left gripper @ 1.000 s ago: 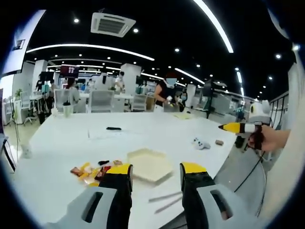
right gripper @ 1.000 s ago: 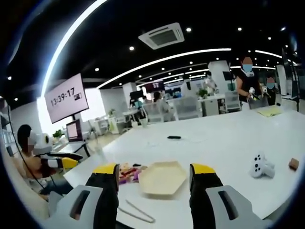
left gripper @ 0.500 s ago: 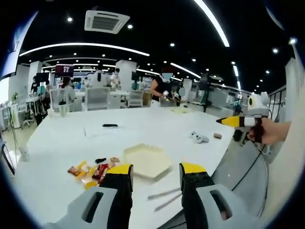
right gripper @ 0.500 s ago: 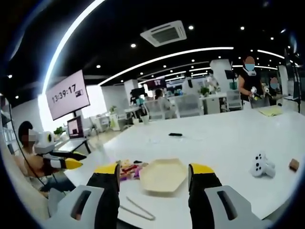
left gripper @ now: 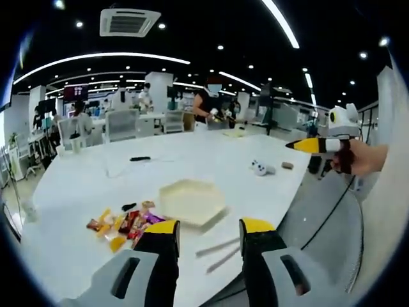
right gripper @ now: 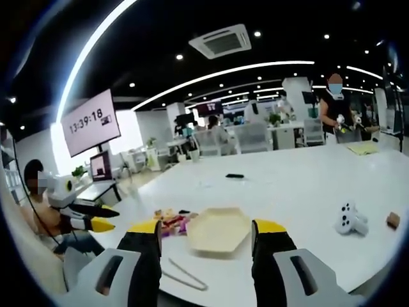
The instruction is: Place the target food into the container with the food tongs after gripping and lifting it, then release it inside without dropping or visibly crushing the food.
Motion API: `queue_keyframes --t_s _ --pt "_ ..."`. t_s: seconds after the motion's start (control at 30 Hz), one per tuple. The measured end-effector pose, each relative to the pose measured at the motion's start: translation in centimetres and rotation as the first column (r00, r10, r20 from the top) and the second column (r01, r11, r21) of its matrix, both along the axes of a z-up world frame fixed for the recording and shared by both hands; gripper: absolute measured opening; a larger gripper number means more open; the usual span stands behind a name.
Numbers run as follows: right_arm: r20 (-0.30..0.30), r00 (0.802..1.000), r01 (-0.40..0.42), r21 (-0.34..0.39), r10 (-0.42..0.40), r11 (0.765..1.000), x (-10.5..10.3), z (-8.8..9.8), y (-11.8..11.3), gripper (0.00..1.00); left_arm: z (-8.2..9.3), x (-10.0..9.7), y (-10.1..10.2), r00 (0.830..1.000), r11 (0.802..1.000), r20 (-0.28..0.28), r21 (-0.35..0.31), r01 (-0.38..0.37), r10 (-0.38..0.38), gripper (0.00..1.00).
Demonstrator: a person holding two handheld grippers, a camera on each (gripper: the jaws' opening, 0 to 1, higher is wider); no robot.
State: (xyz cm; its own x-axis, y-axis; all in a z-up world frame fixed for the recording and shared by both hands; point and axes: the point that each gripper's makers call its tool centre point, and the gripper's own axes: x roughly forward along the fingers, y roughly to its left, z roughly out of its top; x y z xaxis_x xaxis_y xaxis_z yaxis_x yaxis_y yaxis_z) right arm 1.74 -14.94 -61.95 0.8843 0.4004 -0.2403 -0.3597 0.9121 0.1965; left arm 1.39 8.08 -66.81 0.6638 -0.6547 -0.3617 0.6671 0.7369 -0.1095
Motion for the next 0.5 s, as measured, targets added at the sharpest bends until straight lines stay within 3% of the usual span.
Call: queue_keyframes --t_s 0.17,0.27,0.5 --pt "-0.008 1.0 0.001 -0.003 -0.001 1.0 -0.2 -0.2 -0.1 0.57 -0.7 -0.2 -0.2 1.0 1.0 -0.015 0.019 0.02 -0.02 0.36" --pt "-0.004 1.0 0.004 -0.002 -0.004 1.0 -0.2 -0.1 -0.1 0.56 -0.8 0.0 -0.4 0.999 1.0 -0.031 -0.024 0.012 -0.013 0.36" --pt "-0.01 1.0 -0.001 -0.01 0.001 1.0 -0.5 -0.4 0.0 0.56 -2.3 -0.2 -1.0 0.998 0.999 -0.051 0.007 0.04 -0.039 0.35"
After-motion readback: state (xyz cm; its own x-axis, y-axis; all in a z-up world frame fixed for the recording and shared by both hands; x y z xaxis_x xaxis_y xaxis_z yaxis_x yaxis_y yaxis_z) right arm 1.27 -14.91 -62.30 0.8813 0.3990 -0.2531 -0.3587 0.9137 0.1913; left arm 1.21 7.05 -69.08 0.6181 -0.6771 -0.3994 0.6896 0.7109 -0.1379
